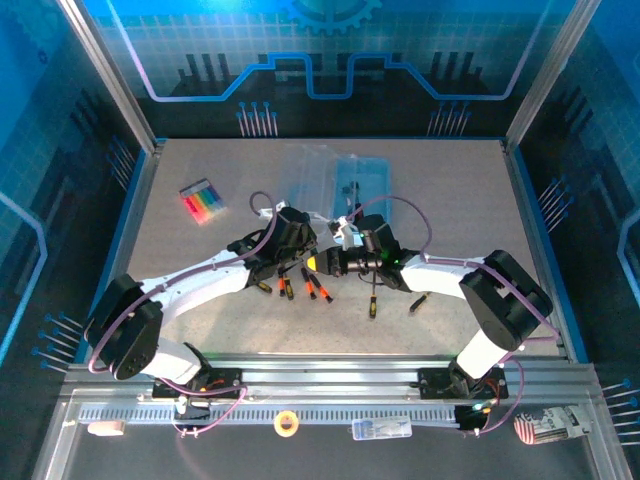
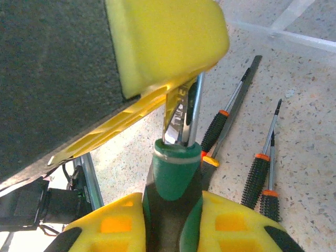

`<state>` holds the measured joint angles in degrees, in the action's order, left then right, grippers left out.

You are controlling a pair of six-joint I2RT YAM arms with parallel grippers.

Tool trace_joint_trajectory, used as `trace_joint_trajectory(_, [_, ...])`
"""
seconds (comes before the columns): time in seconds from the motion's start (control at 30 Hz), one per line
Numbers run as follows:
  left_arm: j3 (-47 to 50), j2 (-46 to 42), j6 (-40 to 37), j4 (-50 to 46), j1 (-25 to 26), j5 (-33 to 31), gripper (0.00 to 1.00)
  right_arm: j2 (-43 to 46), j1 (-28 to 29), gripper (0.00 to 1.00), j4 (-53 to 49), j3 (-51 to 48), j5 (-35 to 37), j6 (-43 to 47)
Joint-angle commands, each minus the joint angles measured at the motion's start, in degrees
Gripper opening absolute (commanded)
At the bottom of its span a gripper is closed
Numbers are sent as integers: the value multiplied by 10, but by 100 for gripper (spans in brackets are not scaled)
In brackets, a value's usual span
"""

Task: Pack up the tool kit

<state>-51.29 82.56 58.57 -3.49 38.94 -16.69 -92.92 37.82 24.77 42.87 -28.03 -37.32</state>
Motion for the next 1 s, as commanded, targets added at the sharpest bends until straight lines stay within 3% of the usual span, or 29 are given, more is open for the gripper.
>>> trace_joint_trajectory(0.0, [-8,-1,0,34,6,12,4,1,7,17,28,2,9,12])
trace_joint_trajectory(0.13, [-15,-9,-20,20,5,5,24,8,7,15,26,-1,11,15])
trace_joint_trajectory(0.33, [-18,-69,-65,-16,-14,-17,73,13,7,15,23,-2,14,18])
trace_joint_trajectory(0.43, [-5,-118,-90,-34,-32,-25,85,11,7,15,19,0,15,21])
trace_joint_trajectory(0.67, [54,-242,-108,-103,-87,-56,93,26,5,16,-23,17,41,48])
trace_joint_trajectory(0.97, [155,-355,-111,-127,-113,-72,96,51,-47,16,-218,134,119,103])
